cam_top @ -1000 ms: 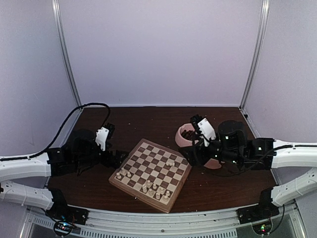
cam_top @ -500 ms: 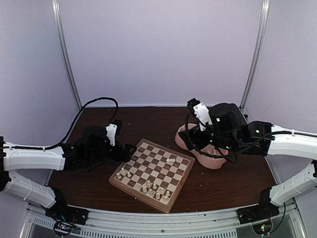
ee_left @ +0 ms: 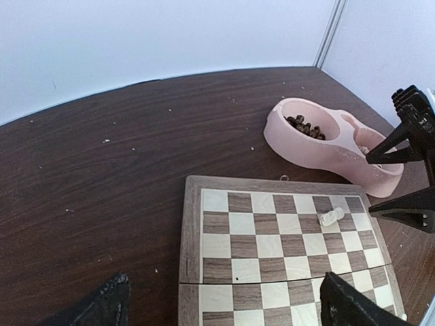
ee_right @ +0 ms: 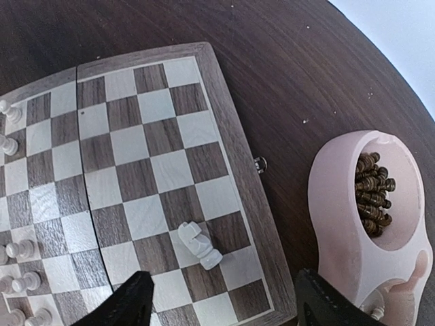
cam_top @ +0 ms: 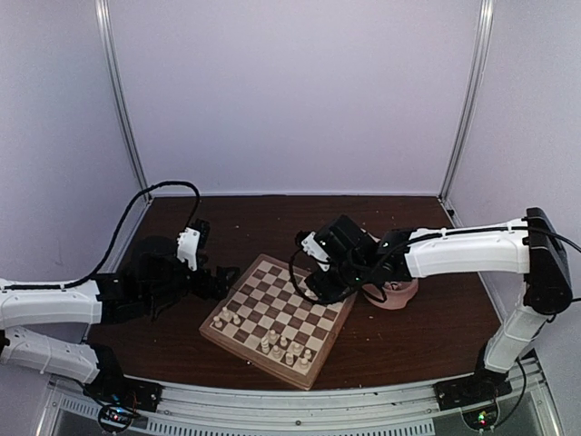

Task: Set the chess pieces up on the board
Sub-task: Pick up the knight from the chessboard.

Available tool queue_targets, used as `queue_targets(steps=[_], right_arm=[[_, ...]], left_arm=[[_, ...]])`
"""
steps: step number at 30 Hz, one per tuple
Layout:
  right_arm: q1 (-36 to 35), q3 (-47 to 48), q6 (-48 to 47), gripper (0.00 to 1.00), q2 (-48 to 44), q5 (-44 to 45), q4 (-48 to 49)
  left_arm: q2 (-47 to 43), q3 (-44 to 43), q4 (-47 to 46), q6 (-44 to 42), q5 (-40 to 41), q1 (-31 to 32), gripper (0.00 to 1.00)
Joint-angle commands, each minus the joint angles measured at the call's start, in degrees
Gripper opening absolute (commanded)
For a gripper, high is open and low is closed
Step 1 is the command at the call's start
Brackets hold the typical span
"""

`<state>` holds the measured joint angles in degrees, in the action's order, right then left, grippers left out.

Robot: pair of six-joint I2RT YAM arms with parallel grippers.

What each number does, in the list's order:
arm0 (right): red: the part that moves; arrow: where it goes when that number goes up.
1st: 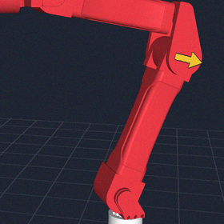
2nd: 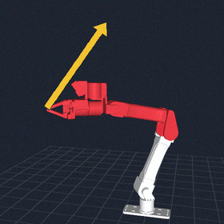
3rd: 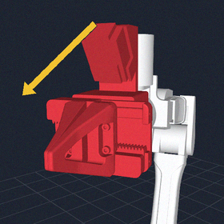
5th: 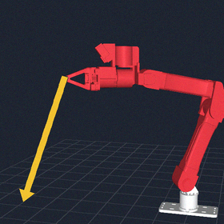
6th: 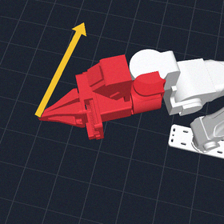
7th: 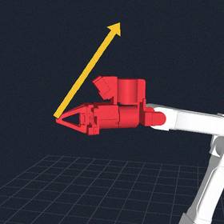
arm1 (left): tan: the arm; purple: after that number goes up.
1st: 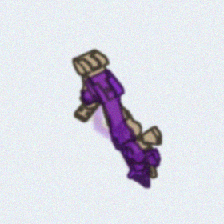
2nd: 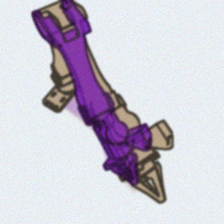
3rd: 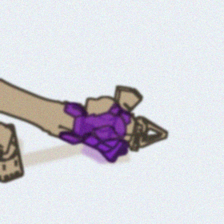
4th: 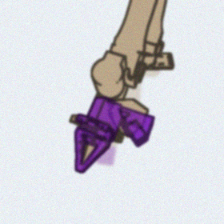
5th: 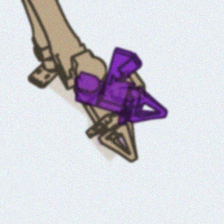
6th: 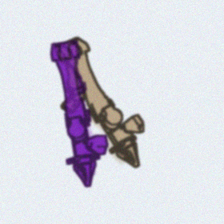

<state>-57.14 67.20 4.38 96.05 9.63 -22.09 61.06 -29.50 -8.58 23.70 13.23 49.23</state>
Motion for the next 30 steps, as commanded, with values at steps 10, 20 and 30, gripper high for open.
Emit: queue_targets(steps=[10, 20, 30], right_arm=[[0.7, -4.8, -4.5, 0.66, 1.5, -5.9, 9.4], [4.2, -3.5, -6.0, 0.61, 3.5, -9.5, 7.1], [4.4, 1.3, -7.1, 0.5, 11.0, -10.9, 5.1]], left_arm=[[2.1, -0.4, -1.7, -1.3, -1.5, 0.2, 0.96], [1.0, 0.5, -3.5, -0.5, -2.9, 0.2, 0.97], [0.6, -0.2, -2.5, 0.9, -5.0, 0.2, 0.98]])
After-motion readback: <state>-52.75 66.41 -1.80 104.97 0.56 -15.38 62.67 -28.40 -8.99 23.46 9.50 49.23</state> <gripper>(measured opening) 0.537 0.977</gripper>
